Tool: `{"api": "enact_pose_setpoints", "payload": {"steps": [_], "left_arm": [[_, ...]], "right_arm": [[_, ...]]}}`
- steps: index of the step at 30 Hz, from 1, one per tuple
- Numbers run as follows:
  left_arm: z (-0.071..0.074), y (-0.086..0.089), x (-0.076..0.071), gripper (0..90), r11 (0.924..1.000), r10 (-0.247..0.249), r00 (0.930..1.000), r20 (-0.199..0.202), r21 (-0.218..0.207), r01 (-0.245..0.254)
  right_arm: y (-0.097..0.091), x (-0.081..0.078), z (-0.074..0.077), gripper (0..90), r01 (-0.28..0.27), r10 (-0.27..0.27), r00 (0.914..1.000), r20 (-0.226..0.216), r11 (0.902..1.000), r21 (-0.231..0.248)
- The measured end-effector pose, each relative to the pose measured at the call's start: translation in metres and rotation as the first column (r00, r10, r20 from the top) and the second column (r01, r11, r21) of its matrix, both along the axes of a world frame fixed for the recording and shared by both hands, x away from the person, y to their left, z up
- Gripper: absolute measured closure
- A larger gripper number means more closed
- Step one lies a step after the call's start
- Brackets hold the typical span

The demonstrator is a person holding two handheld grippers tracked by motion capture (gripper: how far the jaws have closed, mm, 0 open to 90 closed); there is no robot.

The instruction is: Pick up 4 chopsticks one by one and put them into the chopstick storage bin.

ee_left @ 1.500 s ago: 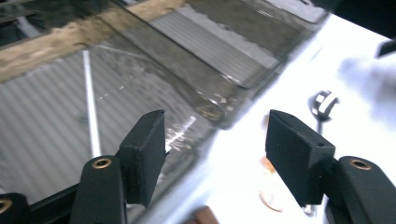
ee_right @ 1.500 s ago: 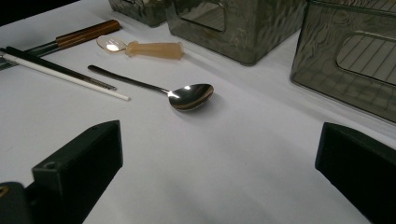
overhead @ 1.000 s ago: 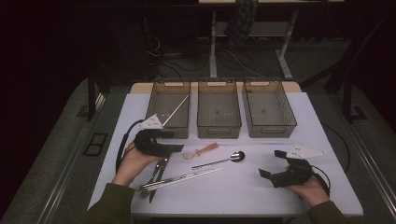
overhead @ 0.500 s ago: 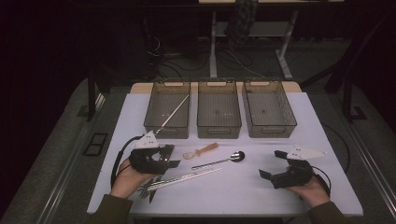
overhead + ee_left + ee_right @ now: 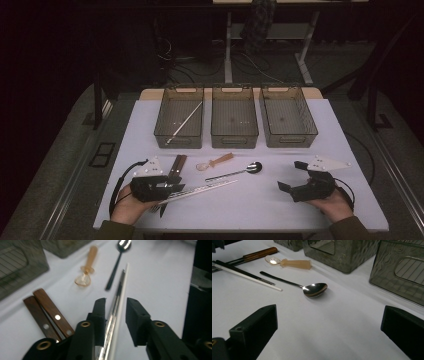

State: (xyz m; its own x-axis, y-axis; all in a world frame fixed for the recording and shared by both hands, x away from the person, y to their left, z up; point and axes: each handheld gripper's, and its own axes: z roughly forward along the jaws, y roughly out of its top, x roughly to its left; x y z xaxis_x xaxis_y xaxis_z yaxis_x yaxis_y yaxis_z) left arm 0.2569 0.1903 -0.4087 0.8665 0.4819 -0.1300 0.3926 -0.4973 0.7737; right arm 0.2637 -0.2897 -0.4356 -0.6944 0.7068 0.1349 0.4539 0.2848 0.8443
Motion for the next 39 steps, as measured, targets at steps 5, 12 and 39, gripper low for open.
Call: {"api": "enact_pose_setpoints", "payload": {"steps": [5,12,39], "left_arm": [[-0.009,0.0,-0.001,76.7,0.9983,-0.033,0.9991,-0.027,0.047,0.035],[-0.017,-0.007,0.003,78.3,0.995,-0.058,0.9973,-0.046,0.079,0.061],[-0.027,-0.023,0.013,81.7,0.9849,-0.093,0.9933,-0.068,0.14,0.102]], "right_arm": [[0.001,0.0,-0.001,0.4,-0.005,0.005,1.0,-0.002,1.0,-0.004],[0.001,0.001,-0.001,0.4,-0.004,0.004,1.0,-0.004,1.0,-0.005],[0.001,0.001,-0.001,0.4,-0.003,0.003,1.0,-0.004,1.0,-0.007]]}}
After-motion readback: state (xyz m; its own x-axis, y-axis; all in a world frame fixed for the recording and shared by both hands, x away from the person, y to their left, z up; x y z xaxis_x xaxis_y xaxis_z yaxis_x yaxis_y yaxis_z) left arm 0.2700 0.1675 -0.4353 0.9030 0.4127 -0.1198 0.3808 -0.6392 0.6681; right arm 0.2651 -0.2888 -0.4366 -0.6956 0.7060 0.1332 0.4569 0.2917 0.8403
